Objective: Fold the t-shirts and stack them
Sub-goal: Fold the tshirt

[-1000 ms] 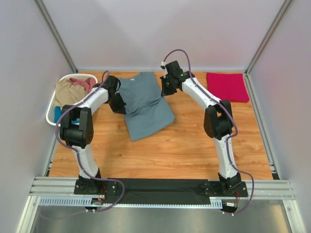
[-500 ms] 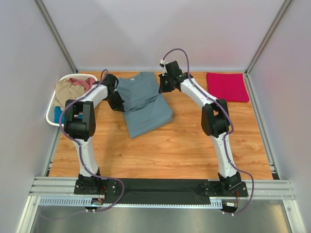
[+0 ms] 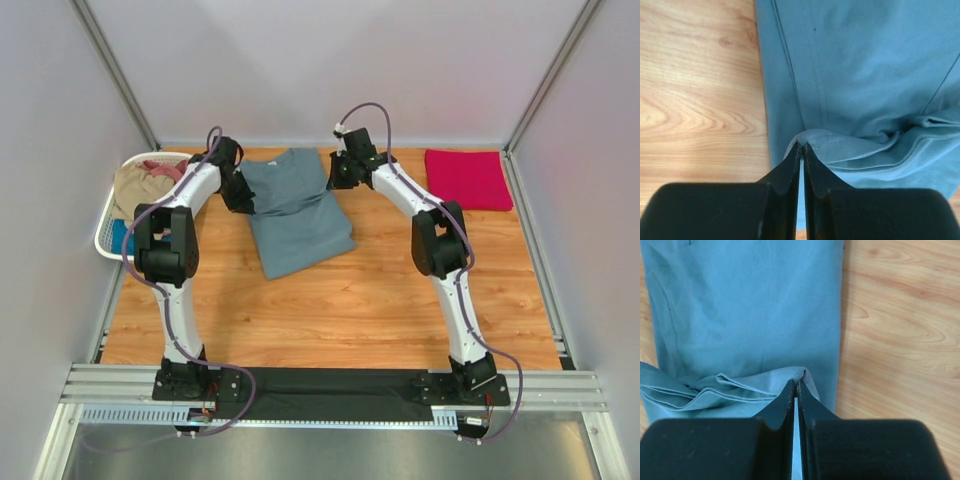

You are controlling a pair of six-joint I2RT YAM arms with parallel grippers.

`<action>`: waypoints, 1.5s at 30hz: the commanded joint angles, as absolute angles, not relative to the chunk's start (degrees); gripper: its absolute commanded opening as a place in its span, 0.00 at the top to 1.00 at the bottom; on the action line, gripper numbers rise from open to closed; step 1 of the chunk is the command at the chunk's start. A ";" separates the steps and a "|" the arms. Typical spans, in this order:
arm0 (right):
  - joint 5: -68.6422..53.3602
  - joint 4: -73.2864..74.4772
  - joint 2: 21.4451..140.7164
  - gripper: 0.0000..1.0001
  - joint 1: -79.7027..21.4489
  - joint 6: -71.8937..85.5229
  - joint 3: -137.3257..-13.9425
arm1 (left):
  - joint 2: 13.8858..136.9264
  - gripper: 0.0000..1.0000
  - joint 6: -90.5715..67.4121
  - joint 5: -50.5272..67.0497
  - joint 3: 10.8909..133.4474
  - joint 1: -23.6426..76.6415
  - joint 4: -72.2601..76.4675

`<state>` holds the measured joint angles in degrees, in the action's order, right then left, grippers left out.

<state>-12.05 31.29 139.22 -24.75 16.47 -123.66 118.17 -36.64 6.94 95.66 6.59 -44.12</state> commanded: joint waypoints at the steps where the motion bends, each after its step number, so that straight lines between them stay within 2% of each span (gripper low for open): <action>1: -13.53 27.25 139.57 0.96 -23.64 17.67 -125.95 | 121.28 0.89 -35.51 4.49 100.01 5.98 -48.23; 3: -18.26 26.55 140.18 0.87 -23.29 17.06 -125.77 | 121.90 0.86 -35.95 1.34 101.51 5.98 -50.61; 4: -20.20 25.76 140.27 0.77 -23.12 17.14 -125.51 | 121.38 0.85 -36.03 0.54 101.60 5.98 -51.23; 7: -22.41 25.92 139.66 0.69 -21.98 16.96 -124.10 | 118.23 0.84 -36.65 0.09 99.15 5.98 -50.02; 13: -25.32 27.76 135.45 0.67 -19.95 18.20 -121.82 | 111.46 0.83 -37.97 0.26 91.94 6.06 -45.98; 17: -25.58 31.54 132.11 0.67 -19.95 16.53 -118.31 | 108.29 0.83 -36.57 9.56 85.53 7.20 -39.65; 19: -26.36 33.82 130.26 0.65 -19.86 15.04 -114.81 | 106.01 0.82 -36.21 10.02 82.01 8.43 -38.94; 27: -32.87 34.98 119.81 0.49 -18.72 7.39 -99.52 | 98.09 0.68 -39.02 15.81 65.94 11.86 -31.73; 31: -33.31 32.97 116.37 0.47 -18.72 8.17 -92.74 | 95.28 0.68 -38.85 18.36 60.74 13.01 -27.61; 34: -37.61 25.88 113.39 0.47 -18.72 11.67 -83.96 | 93.17 0.67 -40.34 21.88 56.70 13.10 -22.26; 39: -39.28 22.41 112.41 0.51 -18.98 12.48 -78.93 | 94.22 0.67 -40.87 25.31 55.11 13.10 -20.48; 45: -39.73 20.13 110.66 0.54 -18.90 13.88 -75.94 | 94.39 0.68 -39.99 19.34 56.07 13.36 -26.53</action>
